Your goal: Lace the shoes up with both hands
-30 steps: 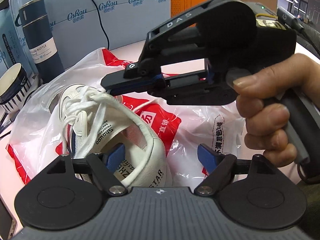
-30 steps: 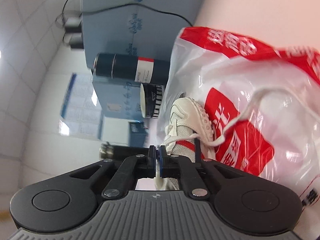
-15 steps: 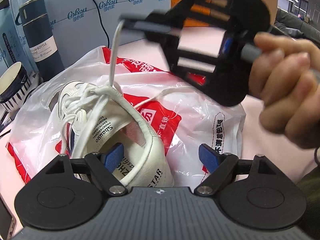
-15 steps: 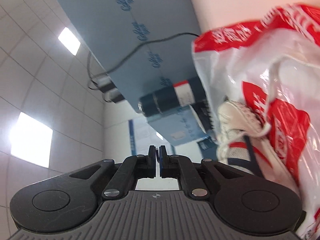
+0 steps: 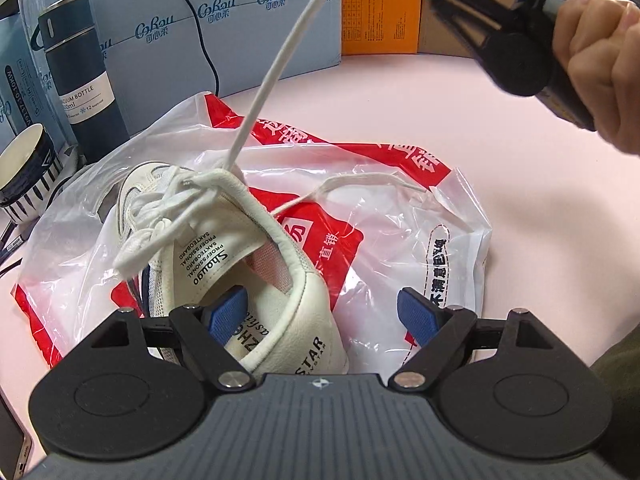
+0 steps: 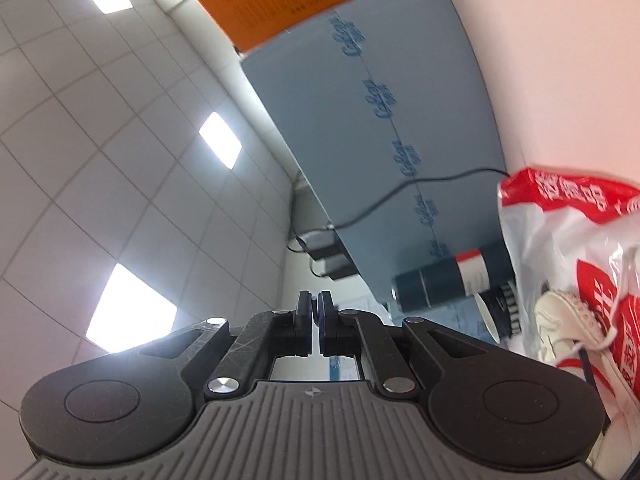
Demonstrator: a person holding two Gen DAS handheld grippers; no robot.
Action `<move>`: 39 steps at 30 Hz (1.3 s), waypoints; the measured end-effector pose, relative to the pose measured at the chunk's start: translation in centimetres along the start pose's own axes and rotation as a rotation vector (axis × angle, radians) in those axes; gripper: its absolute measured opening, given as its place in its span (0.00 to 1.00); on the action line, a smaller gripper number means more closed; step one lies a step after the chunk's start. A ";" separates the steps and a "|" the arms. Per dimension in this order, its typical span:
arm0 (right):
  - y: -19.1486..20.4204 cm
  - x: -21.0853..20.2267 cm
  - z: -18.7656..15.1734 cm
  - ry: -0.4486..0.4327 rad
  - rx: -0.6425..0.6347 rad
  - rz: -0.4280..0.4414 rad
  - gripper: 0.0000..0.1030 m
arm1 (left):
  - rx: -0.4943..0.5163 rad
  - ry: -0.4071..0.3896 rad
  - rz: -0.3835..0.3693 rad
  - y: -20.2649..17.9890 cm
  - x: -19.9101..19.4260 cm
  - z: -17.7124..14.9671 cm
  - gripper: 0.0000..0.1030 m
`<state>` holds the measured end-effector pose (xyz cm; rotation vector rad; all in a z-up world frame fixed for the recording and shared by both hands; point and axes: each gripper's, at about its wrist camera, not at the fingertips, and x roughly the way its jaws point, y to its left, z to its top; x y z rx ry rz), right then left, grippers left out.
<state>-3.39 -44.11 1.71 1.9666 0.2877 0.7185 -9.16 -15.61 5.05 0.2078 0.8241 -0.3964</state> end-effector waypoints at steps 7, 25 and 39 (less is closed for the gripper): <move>1.6 -2.0 1.1 -0.071 -0.031 0.037 0.04 | 0.006 0.001 0.000 0.0 0.0 0.0 0.78; 5.5 -9.5 -0.7 -0.098 -0.233 -0.280 0.07 | -0.083 -0.051 -0.009 2.2 -2.1 -0.2 0.78; 7.0 -5.7 -4.5 0.106 -0.768 -0.754 0.48 | -0.028 -0.046 0.057 1.5 -1.9 -0.9 0.80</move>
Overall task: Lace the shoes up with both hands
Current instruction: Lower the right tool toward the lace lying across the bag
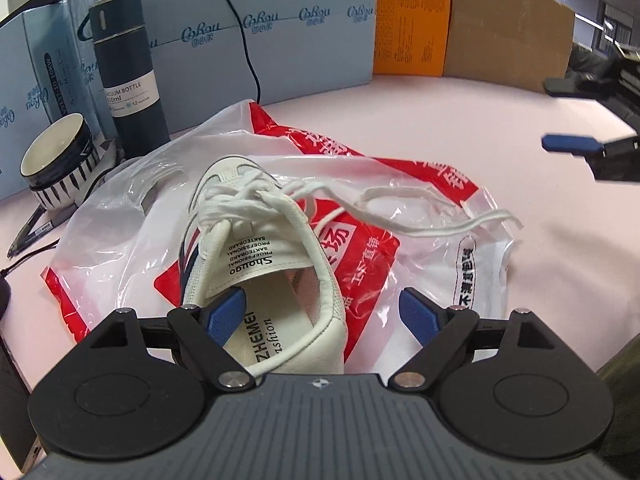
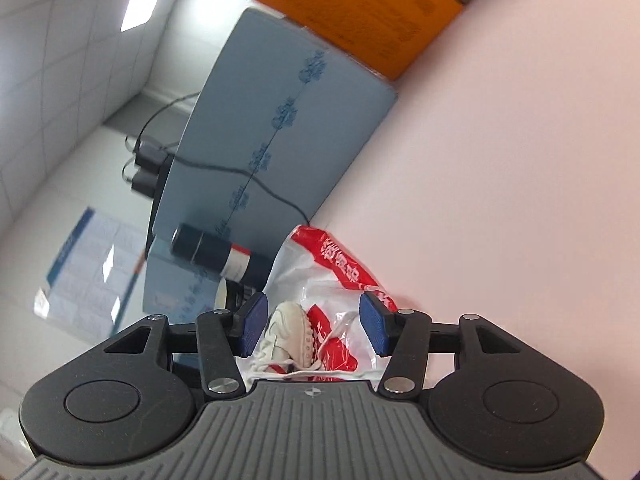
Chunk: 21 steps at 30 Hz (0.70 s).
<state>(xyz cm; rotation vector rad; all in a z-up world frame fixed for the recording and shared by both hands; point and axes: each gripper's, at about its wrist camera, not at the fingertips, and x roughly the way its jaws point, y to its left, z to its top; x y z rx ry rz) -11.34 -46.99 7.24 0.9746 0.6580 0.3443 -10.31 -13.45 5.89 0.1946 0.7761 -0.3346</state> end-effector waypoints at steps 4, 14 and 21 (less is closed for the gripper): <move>2.1 3.6 -0.3 0.109 -0.217 -0.034 0.46 | 0.030 0.000 0.001 -0.3 0.2 -0.3 0.83; 6.9 11.6 -2.8 0.466 -1.440 -0.095 0.46 | 0.091 0.033 -0.022 -0.2 0.5 -0.4 0.83; 6.7 13.1 -2.0 0.651 -1.932 0.112 0.46 | 0.084 0.037 -0.032 -0.1 0.5 -0.4 0.83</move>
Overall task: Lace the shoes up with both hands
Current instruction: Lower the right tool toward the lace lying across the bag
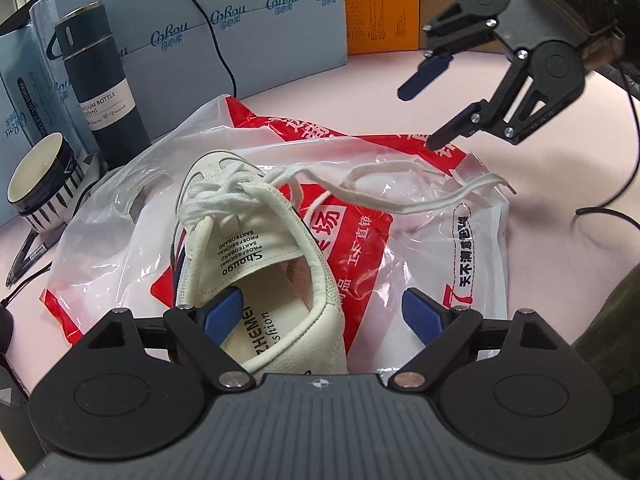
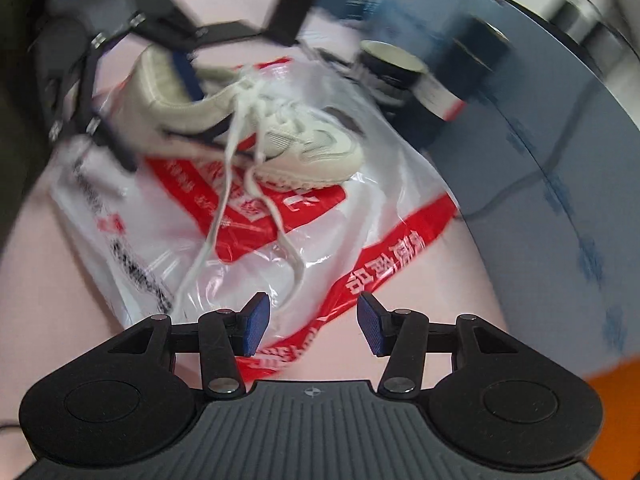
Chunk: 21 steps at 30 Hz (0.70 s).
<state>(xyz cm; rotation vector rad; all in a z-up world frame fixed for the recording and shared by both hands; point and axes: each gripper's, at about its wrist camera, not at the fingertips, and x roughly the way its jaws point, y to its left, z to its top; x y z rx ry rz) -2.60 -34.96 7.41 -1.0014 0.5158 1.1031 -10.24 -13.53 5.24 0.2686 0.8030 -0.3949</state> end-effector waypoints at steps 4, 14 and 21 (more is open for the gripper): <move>0.9 0.8 -0.5 0.014 -0.355 0.068 0.46 | -0.009 0.008 0.008 0.0 0.1 0.1 0.83; 1.1 2.6 -1.0 -0.027 -0.774 0.242 0.43 | -0.039 0.011 0.030 -0.3 0.2 0.2 0.83; 1.2 3.3 -1.1 -0.053 -0.934 0.360 0.34 | -0.054 0.007 0.038 -0.3 0.1 0.2 0.83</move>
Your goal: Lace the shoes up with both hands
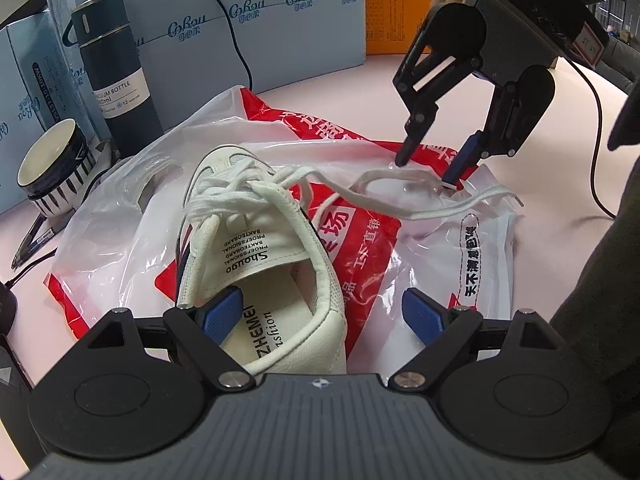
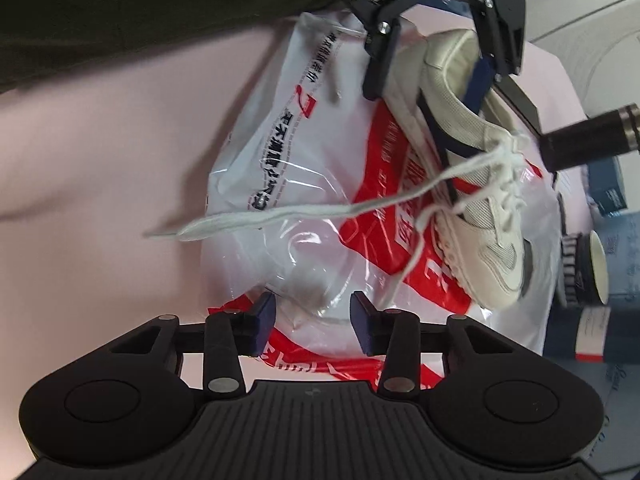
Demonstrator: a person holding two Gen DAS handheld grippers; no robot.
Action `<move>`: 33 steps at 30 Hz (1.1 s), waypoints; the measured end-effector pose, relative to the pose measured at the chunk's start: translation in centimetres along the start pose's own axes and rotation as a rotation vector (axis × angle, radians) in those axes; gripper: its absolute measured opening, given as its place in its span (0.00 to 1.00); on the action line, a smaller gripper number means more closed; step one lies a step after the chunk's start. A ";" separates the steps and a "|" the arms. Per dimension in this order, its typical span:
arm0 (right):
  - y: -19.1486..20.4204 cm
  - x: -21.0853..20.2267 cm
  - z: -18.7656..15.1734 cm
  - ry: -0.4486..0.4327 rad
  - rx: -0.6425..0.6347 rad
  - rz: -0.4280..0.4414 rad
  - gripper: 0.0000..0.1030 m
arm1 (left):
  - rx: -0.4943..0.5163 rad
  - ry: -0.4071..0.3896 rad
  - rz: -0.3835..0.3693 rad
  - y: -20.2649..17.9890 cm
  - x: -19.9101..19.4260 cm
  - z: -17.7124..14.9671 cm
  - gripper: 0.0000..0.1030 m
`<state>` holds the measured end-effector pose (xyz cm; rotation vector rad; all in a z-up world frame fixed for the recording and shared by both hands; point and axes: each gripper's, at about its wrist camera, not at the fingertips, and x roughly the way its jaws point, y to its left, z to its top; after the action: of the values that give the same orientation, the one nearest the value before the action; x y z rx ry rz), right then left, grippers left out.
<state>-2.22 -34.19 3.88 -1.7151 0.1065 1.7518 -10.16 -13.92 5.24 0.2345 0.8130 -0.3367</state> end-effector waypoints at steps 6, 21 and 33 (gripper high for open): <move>-2.9 0.4 -0.1 -0.002 0.247 0.140 0.11 | -0.005 -0.014 -0.011 0.1 -0.2 -0.2 0.83; -7.9 -1.5 0.1 -0.193 1.201 -0.129 0.03 | 0.064 -0.092 -0.010 0.3 -3.2 -1.1 0.83; -8.1 -1.7 -0.2 -0.405 1.609 -0.413 0.03 | -0.142 -0.244 0.131 5.2 -6.2 -1.2 0.82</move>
<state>1.93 -28.71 8.55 -0.1704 0.6896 0.9975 -12.97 -7.50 9.43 0.1103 0.5743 -0.1791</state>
